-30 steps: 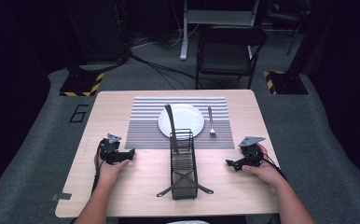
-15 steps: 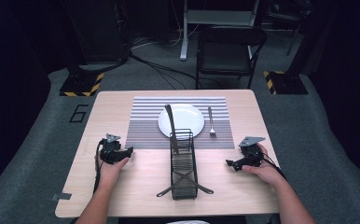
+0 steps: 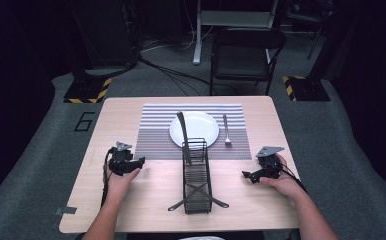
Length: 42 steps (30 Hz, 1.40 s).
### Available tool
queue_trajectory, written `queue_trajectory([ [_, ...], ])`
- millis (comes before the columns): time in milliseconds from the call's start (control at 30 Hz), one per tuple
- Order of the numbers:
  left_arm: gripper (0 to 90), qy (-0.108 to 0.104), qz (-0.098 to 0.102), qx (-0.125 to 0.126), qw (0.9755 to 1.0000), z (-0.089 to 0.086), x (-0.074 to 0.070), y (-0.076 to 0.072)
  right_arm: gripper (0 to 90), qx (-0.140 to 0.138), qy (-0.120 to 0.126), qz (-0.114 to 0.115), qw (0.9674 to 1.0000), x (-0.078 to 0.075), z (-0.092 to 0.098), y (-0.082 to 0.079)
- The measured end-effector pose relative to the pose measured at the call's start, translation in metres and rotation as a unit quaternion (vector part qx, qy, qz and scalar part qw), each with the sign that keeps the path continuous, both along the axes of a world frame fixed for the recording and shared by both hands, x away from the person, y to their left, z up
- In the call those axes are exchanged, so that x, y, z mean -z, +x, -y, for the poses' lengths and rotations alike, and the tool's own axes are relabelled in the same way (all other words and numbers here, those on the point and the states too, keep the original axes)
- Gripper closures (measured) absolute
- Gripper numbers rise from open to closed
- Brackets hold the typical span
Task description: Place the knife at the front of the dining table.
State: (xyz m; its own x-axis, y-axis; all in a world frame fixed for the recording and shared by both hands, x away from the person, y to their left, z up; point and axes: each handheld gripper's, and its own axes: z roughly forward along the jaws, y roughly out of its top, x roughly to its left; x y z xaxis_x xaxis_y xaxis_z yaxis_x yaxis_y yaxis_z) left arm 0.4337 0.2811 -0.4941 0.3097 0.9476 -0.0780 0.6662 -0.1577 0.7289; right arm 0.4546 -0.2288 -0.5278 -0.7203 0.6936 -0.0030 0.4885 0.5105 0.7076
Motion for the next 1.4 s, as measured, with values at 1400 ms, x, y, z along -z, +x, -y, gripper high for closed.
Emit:
queue_trajectory([
  [1400,53.7,-0.054,0.037,0.093,0.9935,0.063,-0.08,-0.008,0.0,-0.001,-0.001,0.001,1.0,0.0,0.0,0.0],
])
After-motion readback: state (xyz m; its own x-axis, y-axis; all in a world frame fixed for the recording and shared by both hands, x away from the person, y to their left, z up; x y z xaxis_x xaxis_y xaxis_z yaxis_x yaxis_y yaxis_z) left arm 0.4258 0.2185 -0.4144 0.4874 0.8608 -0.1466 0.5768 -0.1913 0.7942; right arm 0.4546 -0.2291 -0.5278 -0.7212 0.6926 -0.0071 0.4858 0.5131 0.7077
